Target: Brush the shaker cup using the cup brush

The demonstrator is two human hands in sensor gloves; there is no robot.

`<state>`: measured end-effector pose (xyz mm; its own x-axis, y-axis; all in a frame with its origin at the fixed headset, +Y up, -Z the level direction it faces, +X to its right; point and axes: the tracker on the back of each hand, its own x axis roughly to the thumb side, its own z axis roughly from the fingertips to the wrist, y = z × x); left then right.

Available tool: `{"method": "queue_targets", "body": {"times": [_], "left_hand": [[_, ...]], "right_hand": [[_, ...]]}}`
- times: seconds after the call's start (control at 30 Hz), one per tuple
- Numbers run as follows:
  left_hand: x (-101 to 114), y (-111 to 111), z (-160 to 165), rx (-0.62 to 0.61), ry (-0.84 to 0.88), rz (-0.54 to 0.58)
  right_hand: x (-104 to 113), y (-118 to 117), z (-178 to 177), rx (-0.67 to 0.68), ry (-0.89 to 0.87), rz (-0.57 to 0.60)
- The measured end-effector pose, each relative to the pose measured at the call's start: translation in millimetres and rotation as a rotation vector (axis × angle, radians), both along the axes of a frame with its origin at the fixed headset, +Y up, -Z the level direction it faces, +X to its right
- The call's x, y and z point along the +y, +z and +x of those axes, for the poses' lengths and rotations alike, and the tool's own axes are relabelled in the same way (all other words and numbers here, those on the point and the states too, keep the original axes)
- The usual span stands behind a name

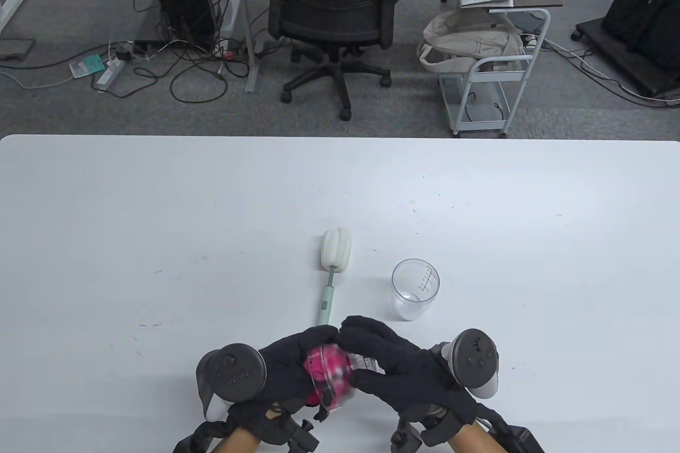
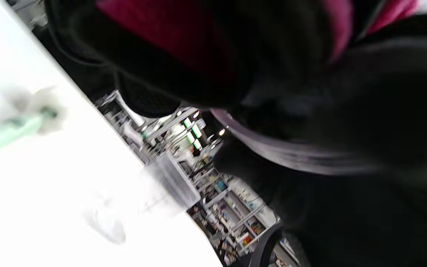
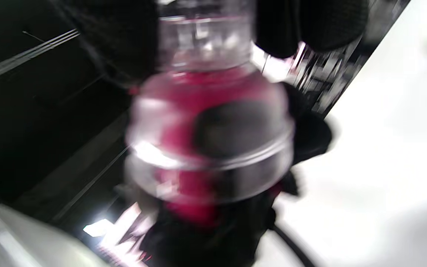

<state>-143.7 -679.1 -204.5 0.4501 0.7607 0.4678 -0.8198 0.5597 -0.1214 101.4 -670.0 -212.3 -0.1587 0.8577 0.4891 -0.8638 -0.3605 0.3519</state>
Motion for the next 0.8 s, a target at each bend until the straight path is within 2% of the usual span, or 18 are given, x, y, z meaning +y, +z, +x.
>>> {"method": "queue_targets", "body": {"times": [0.03,0.07,0.13,0.2,0.27,0.37,0.43,0.5,0.57,0.6,0.63,0.67,0.7,0.73,0.77,0.8], "left_hand": [[1,0,-1,0.01,0.006,0.014],[1,1,0,0.016,0.0,0.017],[-1,0,1,-0.002,-0.013,0.006],[-4,-2,2,-0.02,0.021,-0.089],[-10,-7,1,-0.047,0.053,-0.177],[-17,-11,5,-0.131,0.124,-0.341],[-15,-9,6,-0.141,0.163,-0.307],[-8,-7,5,-0.108,0.134,-0.195],[-1,-2,4,-0.053,0.086,-0.064],[3,1,3,-0.032,0.059,-0.008],[5,3,2,0.009,0.047,0.022],[6,3,1,0.021,0.023,0.054],[6,3,1,0.025,-0.018,0.071],[5,2,1,0.013,-0.02,0.055],[2,1,1,0.0,-0.009,-0.011],[0,-1,1,-0.005,0.009,-0.058]], "right_hand": [[-1,-3,1,-0.01,0.07,0.023],[-1,-4,1,0.047,0.094,0.004],[-3,-3,-2,0.159,-0.007,-0.123],[-6,-6,-3,0.216,-0.089,-0.152],[-4,-6,-2,0.259,-0.076,-0.121],[1,-5,-1,0.243,-0.112,-0.09],[2,-5,1,0.26,-0.127,-0.097],[2,-4,3,0.253,-0.158,-0.115],[2,-4,3,0.15,-0.139,-0.111],[1,-4,4,0.037,-0.071,-0.068],[-1,-5,5,-0.015,-0.003,-0.018],[-1,-6,4,0.0,0.037,0.005],[0,-6,1,0.112,0.034,-0.037],[0,-6,0,0.16,-0.008,-0.103],[-1,-5,-1,0.221,-0.106,-0.141],[1,-5,-3,0.256,-0.129,-0.15]]}}
